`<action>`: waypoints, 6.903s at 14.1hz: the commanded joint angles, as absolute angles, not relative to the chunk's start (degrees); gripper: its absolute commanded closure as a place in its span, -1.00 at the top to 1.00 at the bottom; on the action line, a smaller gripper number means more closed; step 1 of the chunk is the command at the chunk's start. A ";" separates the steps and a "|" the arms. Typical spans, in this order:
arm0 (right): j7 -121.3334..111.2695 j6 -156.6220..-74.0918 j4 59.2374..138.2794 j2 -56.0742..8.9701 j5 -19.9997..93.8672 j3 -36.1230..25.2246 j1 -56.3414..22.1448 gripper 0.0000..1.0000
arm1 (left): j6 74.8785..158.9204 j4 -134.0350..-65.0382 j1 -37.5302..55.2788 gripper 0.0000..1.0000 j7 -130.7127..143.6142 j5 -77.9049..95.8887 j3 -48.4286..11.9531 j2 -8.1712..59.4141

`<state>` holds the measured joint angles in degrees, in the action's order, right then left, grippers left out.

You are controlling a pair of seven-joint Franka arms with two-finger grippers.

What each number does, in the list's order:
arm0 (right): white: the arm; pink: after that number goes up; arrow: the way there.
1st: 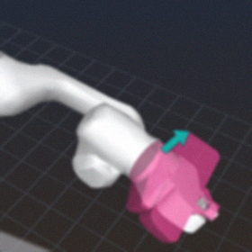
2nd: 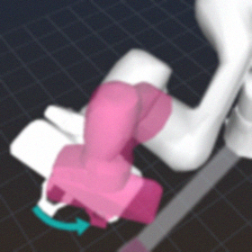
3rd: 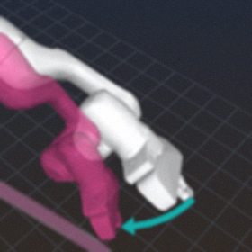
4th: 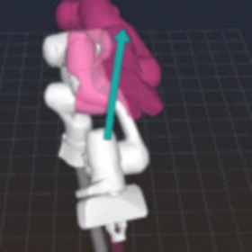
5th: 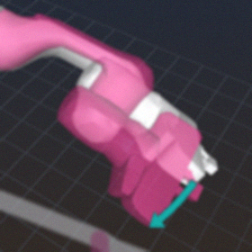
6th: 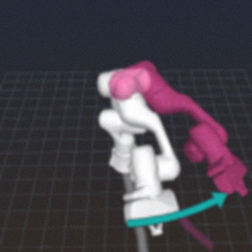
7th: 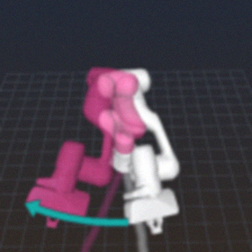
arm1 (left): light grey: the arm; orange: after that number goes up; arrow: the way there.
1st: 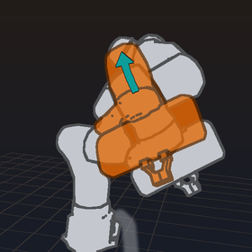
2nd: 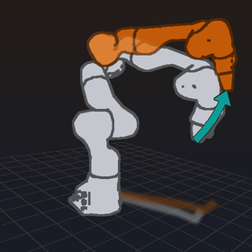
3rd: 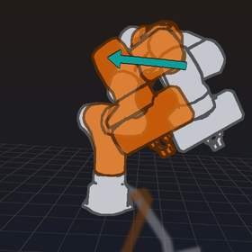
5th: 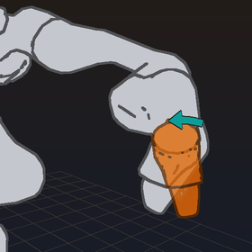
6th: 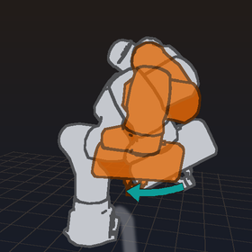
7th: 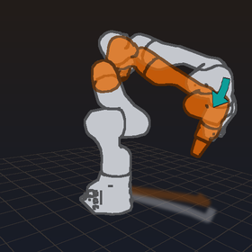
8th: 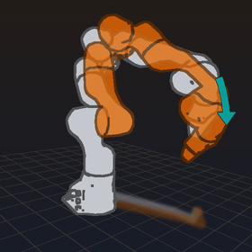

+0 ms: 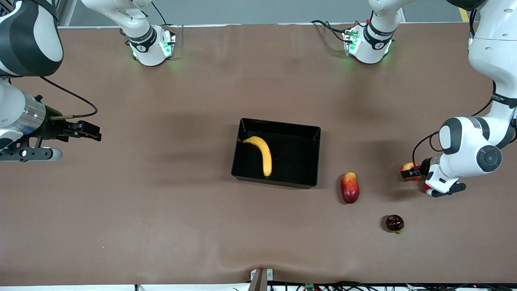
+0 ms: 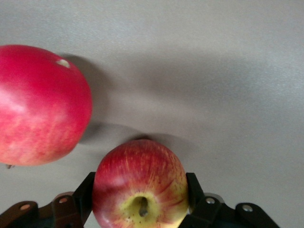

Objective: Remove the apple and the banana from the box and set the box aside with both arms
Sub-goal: 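Lower the apple beside the red apple and open the left gripper, then move the left gripper into the tray and grasp the yellow banana, then hold the banana with the left gripper while the right gripper approaches the tray, then lift the banana out of the tray toward the mango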

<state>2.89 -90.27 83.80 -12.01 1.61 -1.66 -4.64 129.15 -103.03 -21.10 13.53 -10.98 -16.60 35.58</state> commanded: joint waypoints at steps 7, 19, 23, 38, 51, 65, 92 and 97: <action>2.37 -89.74 83.85 -11.16 2.02 -1.41 -1.23 1.00 | 111.28 -101.78 -19.34 1.00 15.28 -10.20 -26.43 22.60; 2.29 -89.91 83.94 -11.25 2.02 -1.41 -0.70 1.00 | 123.99 -93.62 3.49 1.00 45.42 -12.56 -37.36 33.99; 2.29 -89.91 83.85 -11.34 2.02 -1.41 -0.70 1.00 | 124.28 -84.74 15.88 1.00 54.47 -15.90 -31.49 41.56; 2.98 -91.93 83.94 -12.74 2.90 -1.14 -2.54 1.00 | 132.98 -79.37 31.03 1.00 57.75 -16.08 -17.23 50.54; 10.19 -105.11 85.51 -25.31 10.72 -1.14 -13.35 1.00 | 136.67 -79.54 31.90 1.00 59.33 -16.87 -17.23 52.91; 11.60 -109.69 90.35 -25.66 10.72 -1.23 -15.91 1.00 | 129.65 -79.54 32.26 -1.00 59.15 -17.14 -16.44 50.02; 31.11 -124.09 83.06 -40.78 9.93 -1.23 -34.45 1.00 | 140.52 -121.73 -9.92 -1.00 29.18 -29.87 -17.23 19.76; 32.07 -126.21 83.14 -43.06 10.11 -1.23 -36.03 1.00 | 150.35 -121.03 -12.03 -1.00 28.39 -30.06 -17.14 27.84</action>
<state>30.63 -126.15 84.65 -41.86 10.01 -0.73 -35.30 146.13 -121.85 -10.63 28.19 -28.69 -16.74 24.76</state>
